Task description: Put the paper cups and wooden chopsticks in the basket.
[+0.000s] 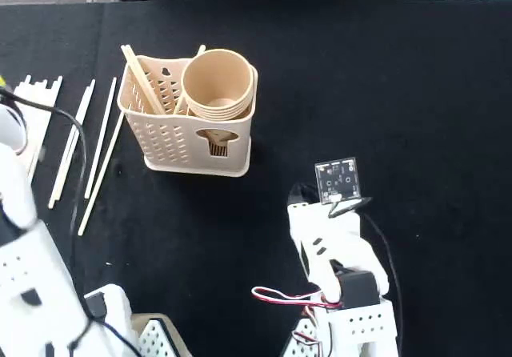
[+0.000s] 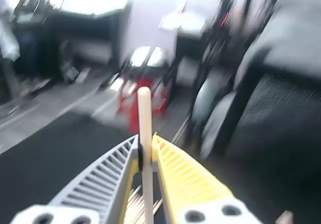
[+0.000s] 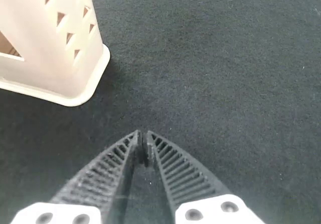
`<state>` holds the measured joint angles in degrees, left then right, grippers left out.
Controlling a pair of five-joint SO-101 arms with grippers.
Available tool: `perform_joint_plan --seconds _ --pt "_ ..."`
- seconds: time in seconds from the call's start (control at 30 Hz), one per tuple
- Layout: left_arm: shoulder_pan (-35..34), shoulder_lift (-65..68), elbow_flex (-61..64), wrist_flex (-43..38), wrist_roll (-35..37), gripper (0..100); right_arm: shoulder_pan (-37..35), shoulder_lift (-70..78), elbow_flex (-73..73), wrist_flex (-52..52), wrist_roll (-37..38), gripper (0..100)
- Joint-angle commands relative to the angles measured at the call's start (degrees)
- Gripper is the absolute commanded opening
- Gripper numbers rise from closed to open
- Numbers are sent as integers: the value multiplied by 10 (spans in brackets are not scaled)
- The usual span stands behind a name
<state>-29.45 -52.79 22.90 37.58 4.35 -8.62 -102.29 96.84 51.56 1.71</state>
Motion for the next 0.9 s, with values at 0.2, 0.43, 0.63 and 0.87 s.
perform_joint_plan --seconds 0.2,0.43,0.63,0.87 --pt "152 -57 91 -239 106 28 -3 -7 0 1 6 15" --pt "216 -55 96 -237 107 28 -3 -7 0 1 6 15" --pt "225 -23 137 -240 105 29 -3 -7 0 0 6 15" --pt "226 22 175 -235 107 30 -3 -7 0 0 6 15"
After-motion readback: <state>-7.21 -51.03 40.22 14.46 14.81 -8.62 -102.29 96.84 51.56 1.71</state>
